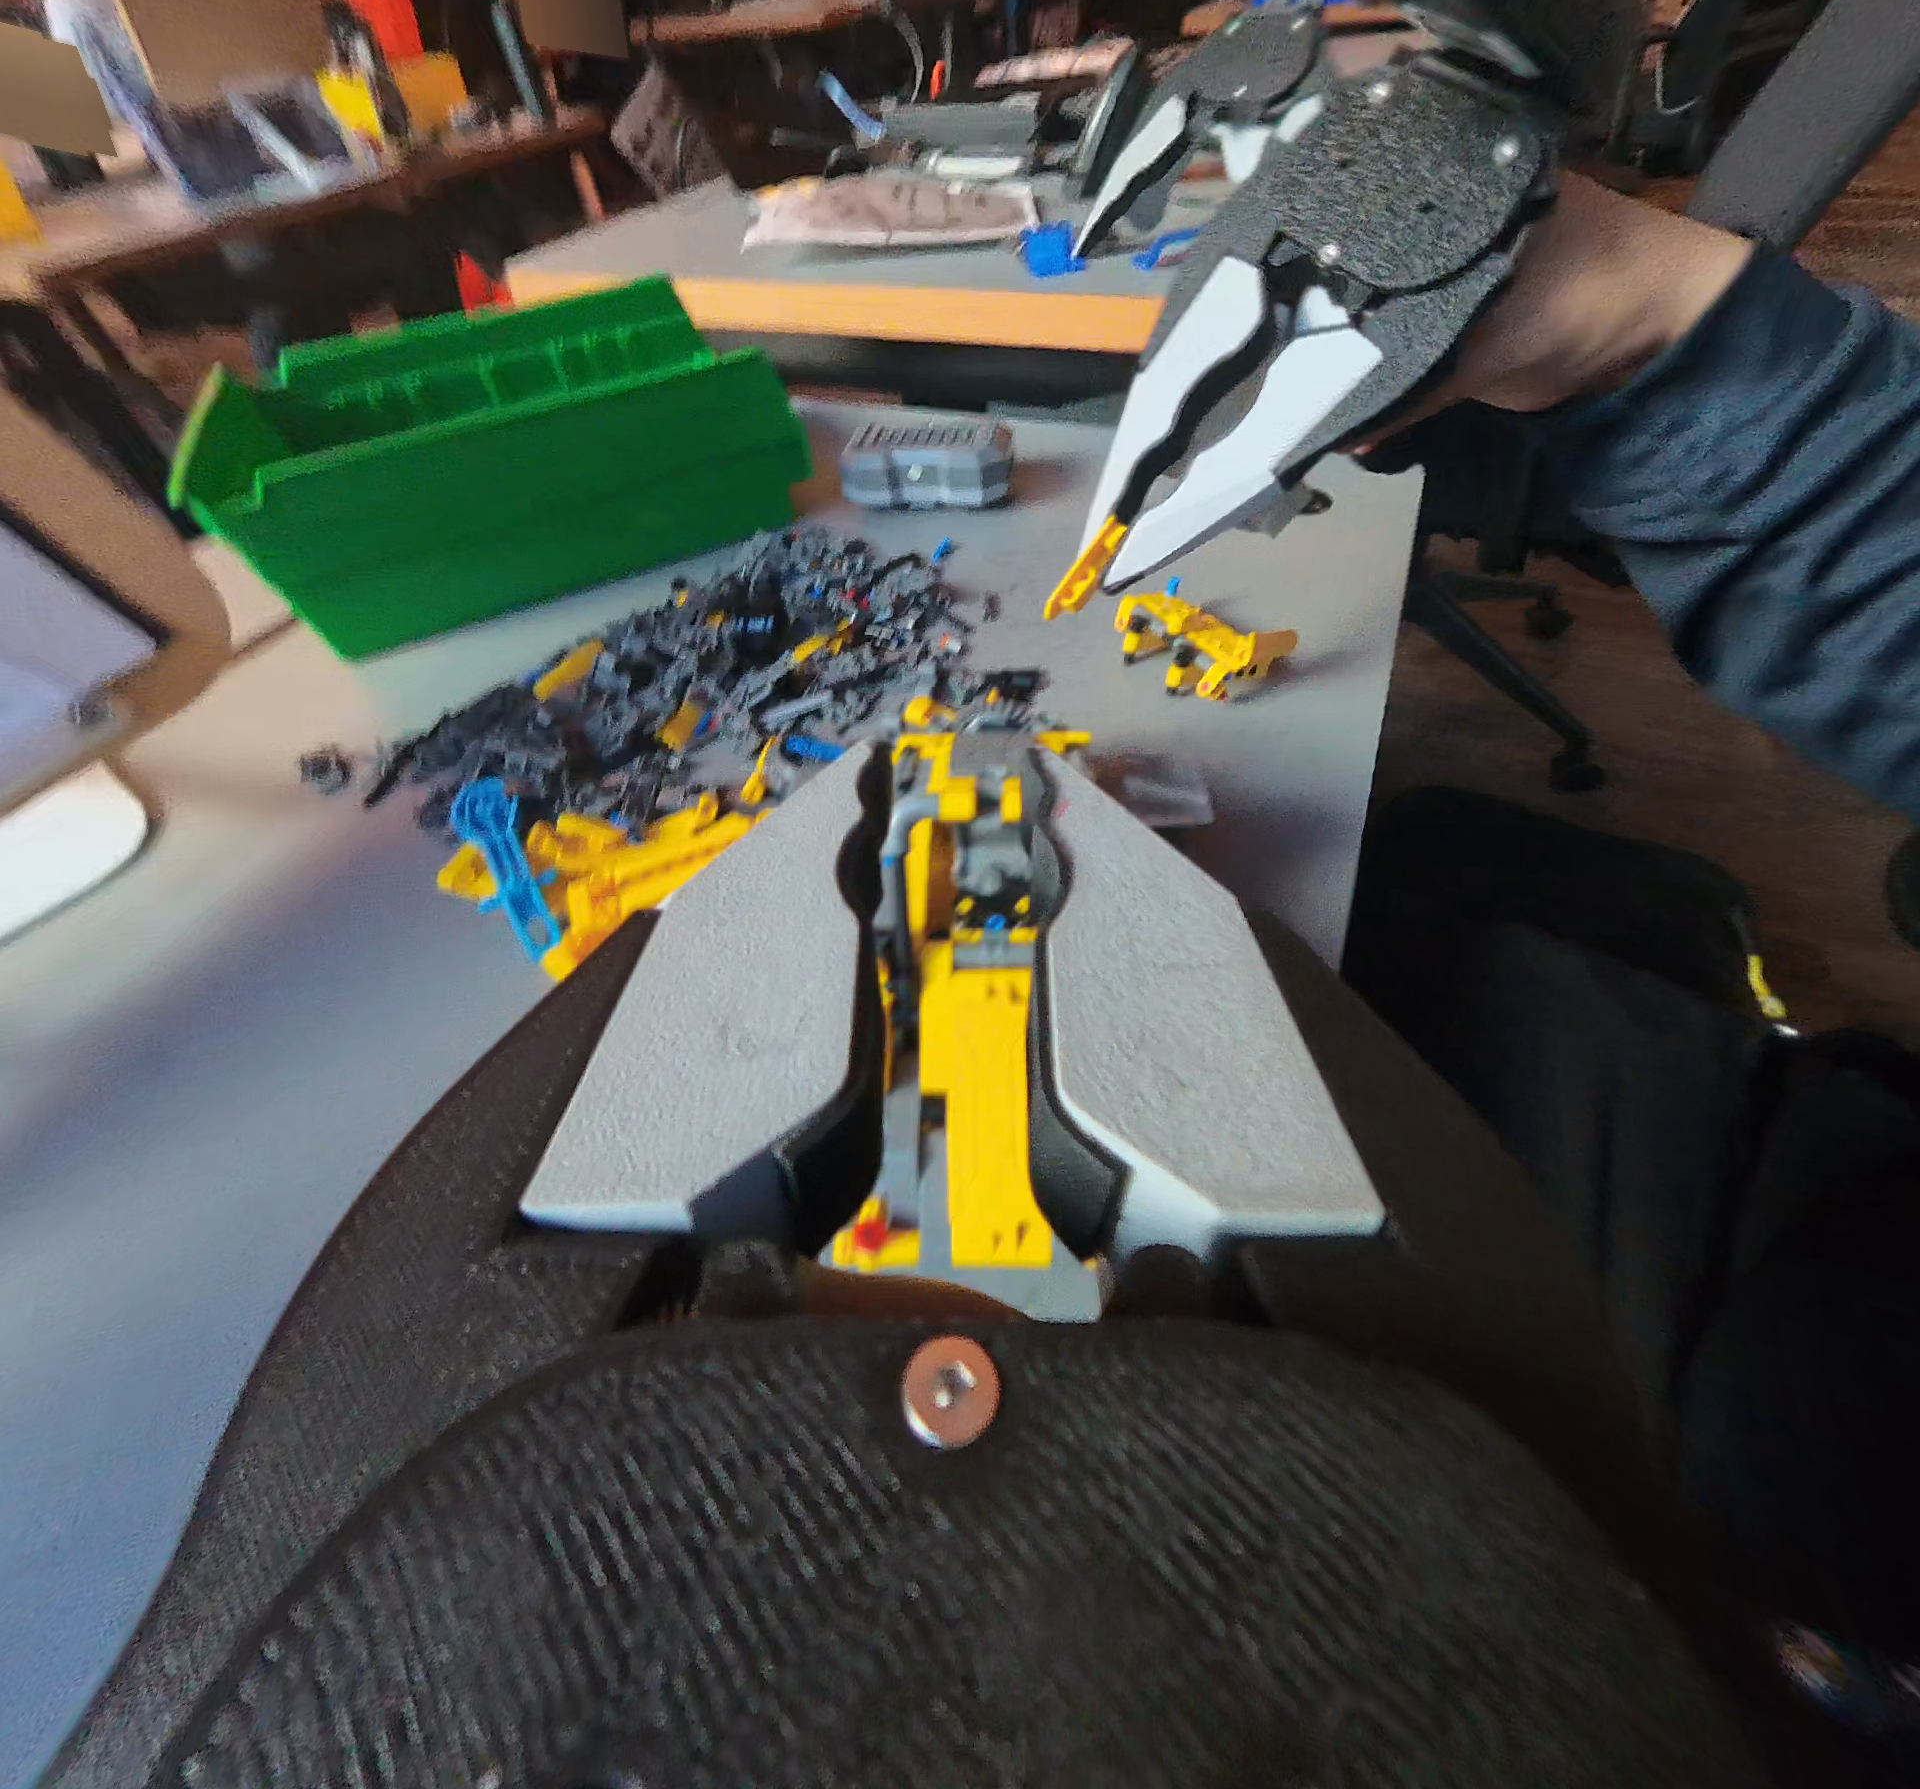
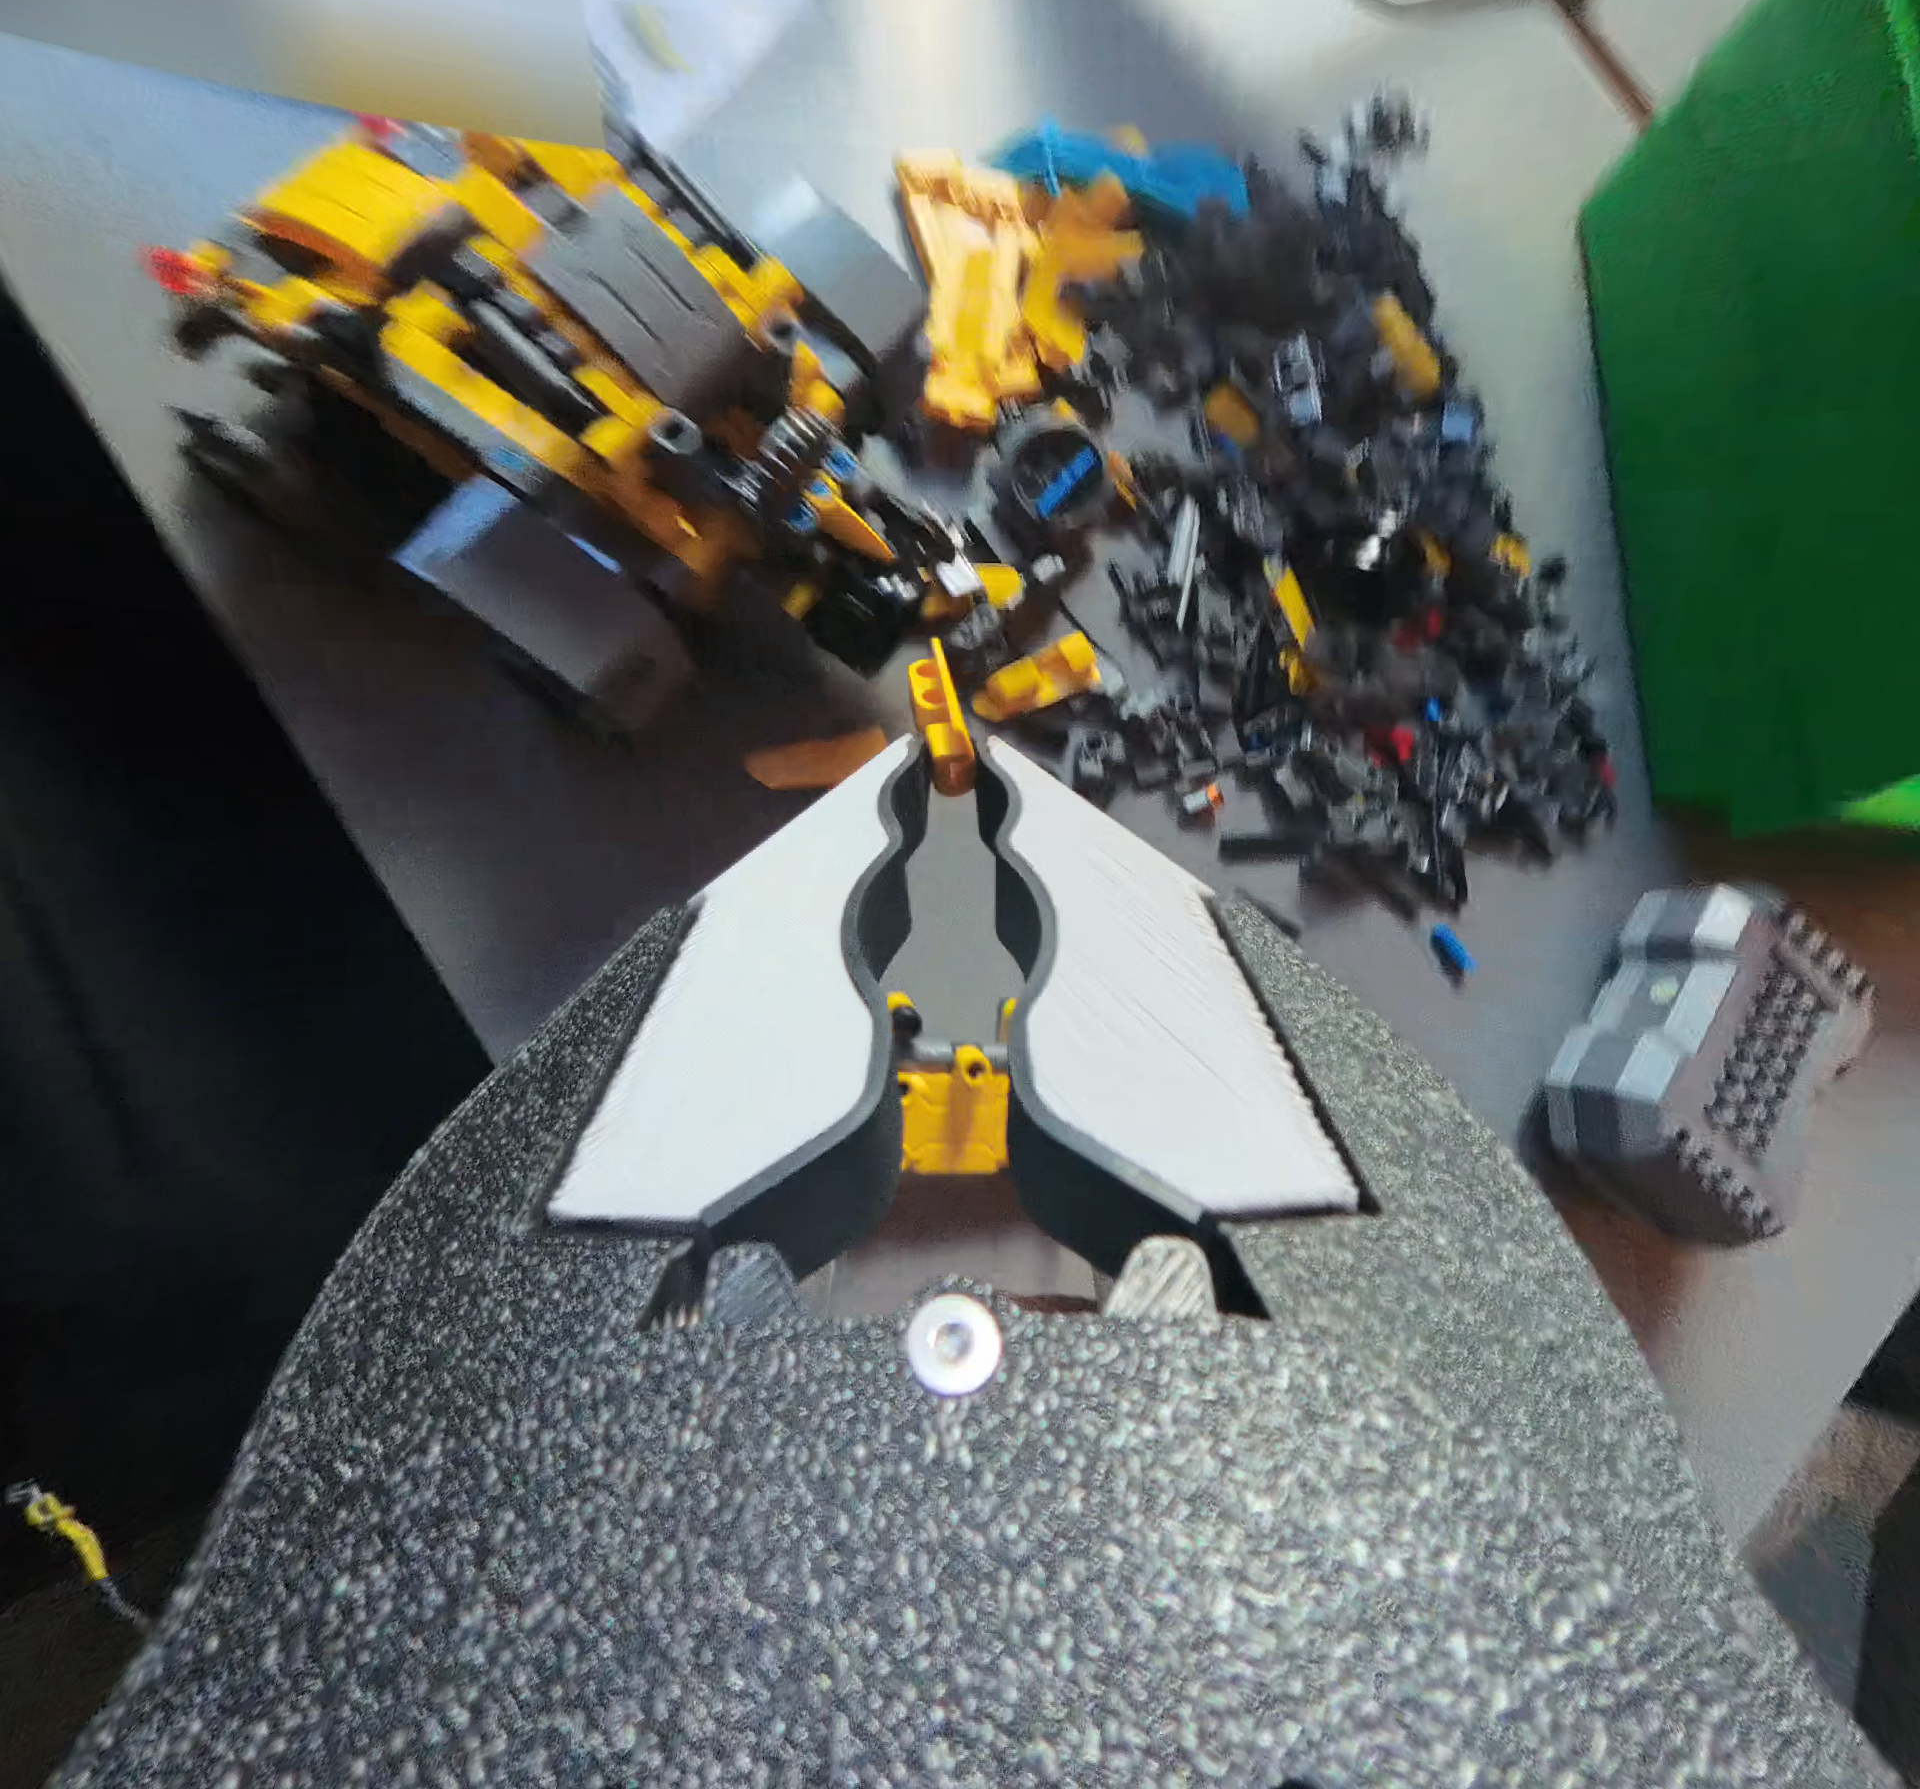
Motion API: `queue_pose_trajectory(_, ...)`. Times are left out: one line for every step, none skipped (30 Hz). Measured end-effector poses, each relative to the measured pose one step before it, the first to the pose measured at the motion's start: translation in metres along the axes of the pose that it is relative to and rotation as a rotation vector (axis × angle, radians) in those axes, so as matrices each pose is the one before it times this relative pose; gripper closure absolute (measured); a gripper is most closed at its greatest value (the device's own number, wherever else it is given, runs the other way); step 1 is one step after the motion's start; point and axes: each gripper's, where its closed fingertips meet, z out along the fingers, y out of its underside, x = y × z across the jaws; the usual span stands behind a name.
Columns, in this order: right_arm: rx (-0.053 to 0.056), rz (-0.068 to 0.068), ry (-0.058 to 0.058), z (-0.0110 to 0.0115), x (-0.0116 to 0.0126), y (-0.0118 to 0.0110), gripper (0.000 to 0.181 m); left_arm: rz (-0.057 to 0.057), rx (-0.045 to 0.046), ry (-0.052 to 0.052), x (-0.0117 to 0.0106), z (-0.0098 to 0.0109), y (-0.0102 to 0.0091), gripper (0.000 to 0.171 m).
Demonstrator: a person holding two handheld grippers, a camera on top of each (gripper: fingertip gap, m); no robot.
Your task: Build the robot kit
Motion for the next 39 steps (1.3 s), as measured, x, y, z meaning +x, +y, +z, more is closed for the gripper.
queue_pose_trajectory(-0.0438,0.0310,0.0086,0.00589,0.00431,0.00912,0.173,-0.0512,-0.03199,-0.0031,-0.00997,-0.00440,0.00441,0.146)
queue_pose_trajectory(-0.0402,0.0227,0.0043,0.00658,0.00242,0.00724,0.173,-0.0487,-0.02166,-0.0081,-0.00945,-0.00349,0.00421,0.143)
queue_pose_trajectory(-0.0389,0.0149,-0.0033,0.00670,0.00004,0.00598,0.173,-0.0491,-0.01176,-0.0050,-0.00718,-0.00272,0.00382,0.142)
queue_pose_trajectory(-0.0380,0.0069,-0.0124,0.00653,-0.00219,0.00533,0.173,-0.0491,-0.00520,0.0063,-0.00326,-0.00256,0.00427,0.141)
queue_pose_trajectory(-0.0359,0.0019,-0.0060,0.00577,-0.00131,0.00478,0.172,-0.0372,-0.00122,0.0181,0.00081,-0.00260,0.00523,0.142)
queue_pose_trajectory(-0.0308,0.0036,0.0018,0.00462,0.00026,0.00365,0.170,-0.0221,0.00274,0.0115,0.00158,-0.00290,0.00577,0.142)
queue_pose_trajectory(-0.0227,0.0094,-0.0067,0.00360,-0.00066,0.00237,0.169,-0.0123,0.00756,-0.0049,0.00049,-0.00333,0.00561,0.143)
queue_pose_trajectory(-0.0137,0.0137,-0.0205,0.00269,-0.00249,0.00121,0.168,0.0007,0.00968,-0.0047,0.00176,-0.00370,0.00546,0.142)
queue_pose_trajectory(-0.0084,0.0112,-0.0238,0.00189,-0.00271,0.00095,0.168,0.0018,0.01479,-0.0022,0.00302,-0.00376,0.00490,0.143)
queue_pose_trajectory(-0.0046,0.0028,-0.0111,0.00075,-0.00038,0.00080,0.167,-0.0058,0.01899,0.0006,0.00423,-0.00378,0.00423,0.143)
queue_pose_trajectory(0.0034,0.0008,0.0020,-0.00135,0.00224,-0.00043,0.167,-0.0049,0.01890,0.0138,0.00660,-0.00379,0.00371,0.143)
queue_pose_trajectory(0.0122,0.0097,-0.0011,-0.00349,0.00302,-0.00224,0.167,-0.0036,0.01849,0.0172,0.00755,-0.00405,0.00363,0.143)
queue_pose_trajectory(0.0208,0.0187,-0.0046,-0.00511,0.00406,-0.00466,0.168,-0.0067,0.01883,0.0085,0.00615,-0.00429,0.00442,0.143)
queue_pose_trajectory(0.0283,0.0174,0.0014,-0.00595,0.00620,-0.00724,0.168,-0.0124,0.02218,0.0079,0.00566,-0.00435,0.00530,0.143)
queue_pose_trajectory(0.0348,0.0104,0.0122,-0.00566,0.00849,-0.00974,0.168,-0.0124,0.01984,0.0137,0.00596,-0.00434,0.00631,0.143)
queue_pose_trajectory(0.0344,0.0117,0.0132,-0.00418,0.00951,-0.01097,0.169,-0.0097,0.01786,0.0094,0.00464,-0.00417,0.00663,0.143)
queue_pose_trajectory(0.0224,0.0180,0.0068,-0.00203,0.00958,-0.01021,0.168,-0.0072,0.02240,0.0051,0.00359,-0.00393,0.00513,0.144)
queue_pose_trajectory(0.0129,0.0188,0.0120,-0.00004,0.01078,-0.00934,0.168,0.0023,0.02910,0.0097,0.00368,-0.00388,0.00278,0.145)
queue_pose_trajectory(0.0093,0.0172,0.0172,0.00164,0.01159,-0.00905,0.168,0.0142,0.02641,0.0078,0.00269,-0.00325,0.00101,0.147)
queue_pose_trajectory(0.0079,0.0181,0.0044,0.00350,0.00933,-0.00902,0.168,0.0273,0.01466,0.0027,0.00130,-0.00220,0.00041,0.148)
queue_pose_trajectory(0.0086,0.0197,-0.0169,0.00534,0.00566,-0.00948,0.168,0.0308,0.00612,-0.0006,0.00008,-0.00093,-0.00030,0.148)
queue_pose_trajectory(0.0118,0.0218,-0.0238,0.00670,0.00423,-0.01014,0.168,0.0227,0.00339,0.0016,-0.00043,0.00010,-0.00051,0.148)
queue_pose_trajectory(0.0124,0.0206,-0.0162,0.00750,0.00466,-0.01052,0.168,0.0111,-0.00255,0.0054,-0.00050,0.00073,0.00095,0.148)
queue_pose_trajectory(0.0056,0.0135,-0.0131,0.00858,0.00408,-0.00961,0.168,0.0014,-0.01358,0.0061,-0.00067,0.00132,0.00359,0.147)
queue_pose_trajectory(-0.0054,0.0037,-0.0121,0.00962,0.00338,-0.00818,0.168,-0.0017,-0.02157,0.0065,-0.00051,0.00137,0.00552,0.147)
queue_pose_trajectory(-0.0141,-0.0083,-0.0002,0.01036,0.00463,-0.00670,0.169,-0.0003,-0.01865,0.0015,-0.00062,0.00094,0.00583,0.146)
queue_pose_trajectory(-0.0260,-0.0156,0.0119,0.01107,0.00652,-0.00467,0.170,0.0053,-0.01755,-0.0011,-0.00042,0.00078,0.00531,0.146)
queue_pose_trajectory(-0.0357,-0.0173,0.0165,0.01155,0.00725,-0.00309,0.169,0.0155,-0.01728,-0.0011,0.00015,0.00070,0.00441,0.146)
queue_pose_trajectory(-0.0377,-0.0170,0.0122,0.01157,0.00677,-0.00262,0.169,0.0226,-0.01183,0.0020,0.00122,0.00066,0.00269,0.146)
queue_pose_trajectory(-0.0311,-0.0141,0.0040,0.01094,0.00533,-0.00331,0.169,0.0236,-0.00573,0.0059,0.00241,0.00052,0.00133,0.146)
queue_pose_trajectory(-0.0249,-0.0133,0.0042,0.01014,0.00515,-0.00372,0.169,0.0216,-0.00561,0.0008,0.00145,0.00053,0.00149,0.145)
queue_pose_trajectory(-0.0259,-0.0164,-0.0008,0.00933,0.00390,-0.00262,0.169,0.0178,-0.00534,-0.0028,0.00079,0.00047,0.00168,0.146)
queue_pose_trajectory(-0.0263,-0.0134,-0.0088,0.00829,0.00220,-0.00164,0.169,0.0151,-0.00504,-0.0002,0.00094,0.00033,0.00140,0.146)
queue_pose_trajectory(-0.0234,-0.0080,-0.0118,0.00689,0.00107,-0.00101,0.169,0.0106,-0.00306,0.0002,0.00069,0.00027,0.00100,0.146)
queue_pose_trajectory(-0.0236,-0.0060,-0.0163,0.00585,-0.00017,-0.00001,0.169,0.0051,-0.00123,-0.0010,0.00014,0.00017,0.00055,0.147)
queue_pose_trajectory(-0.0237,-0.0058,-0.0085,0.00483,0.00075,0.00073,0.169,0.0014,-0.00098,0.0011,-0.00003,0.00005,0.00042,0.147)
queue_pose_trajectory(-0.0181,-0.0062,0.0050,0.00387,0.00245,0.00063,0.169,-0.0010,0.00092,0.0005,-0.00001,-0.00007,-0.00011,0.147)
queue_pose_trajectory(-0.0158,-0.0060,-0.0019,0.00328,0.00097,0.00083,0.172,-0.0026,0.00336,0.0008,-0.00021,-0.00010,-0.00042,0.147)
queue_pose_trajectory(-0.0131,-0.0047,-0.0095,0.00268,-0.00064,0.00063,0.176,-0.0027,0.00381,0.0003,-0.00028,-0.00007,-0.00049,0.148)
